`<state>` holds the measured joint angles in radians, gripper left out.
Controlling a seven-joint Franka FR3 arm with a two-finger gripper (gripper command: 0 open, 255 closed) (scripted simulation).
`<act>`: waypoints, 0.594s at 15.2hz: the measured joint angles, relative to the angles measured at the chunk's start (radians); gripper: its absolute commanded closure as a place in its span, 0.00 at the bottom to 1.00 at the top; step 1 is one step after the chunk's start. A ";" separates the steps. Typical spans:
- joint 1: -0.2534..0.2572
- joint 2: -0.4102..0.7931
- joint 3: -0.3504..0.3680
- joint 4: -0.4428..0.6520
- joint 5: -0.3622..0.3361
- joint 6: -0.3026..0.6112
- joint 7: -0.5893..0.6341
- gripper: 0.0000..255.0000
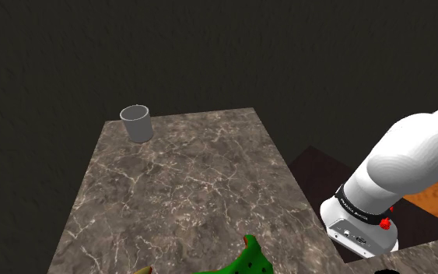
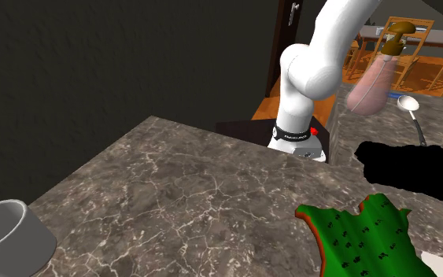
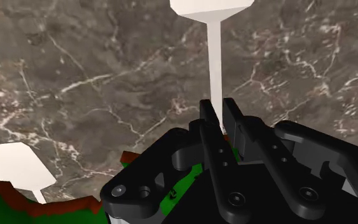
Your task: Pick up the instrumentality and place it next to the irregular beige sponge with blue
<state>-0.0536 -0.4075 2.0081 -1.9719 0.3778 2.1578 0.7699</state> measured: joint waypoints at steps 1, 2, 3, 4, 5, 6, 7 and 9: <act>-0.008 -0.009 0.010 -0.005 0.010 0.011 -0.006 1.00; -0.016 -0.018 0.020 -0.008 0.021 0.020 -0.011 1.00; -0.027 -0.028 0.031 -0.014 0.032 0.033 -0.019 1.00; -0.023 -0.026 0.030 -0.022 0.033 0.042 -0.020 1.00; -0.027 -0.029 0.033 -0.022 0.036 0.044 -0.022 1.00; -0.028 -0.030 0.034 -0.022 0.037 0.045 -0.022 1.00; -0.029 -0.031 0.035 -0.021 0.038 0.045 -0.023 1.00; -0.030 -0.031 0.035 -0.021 0.039 0.045 -0.023 1.00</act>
<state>-0.0833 -0.4390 2.0432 -1.9929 0.4166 2.2026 0.7470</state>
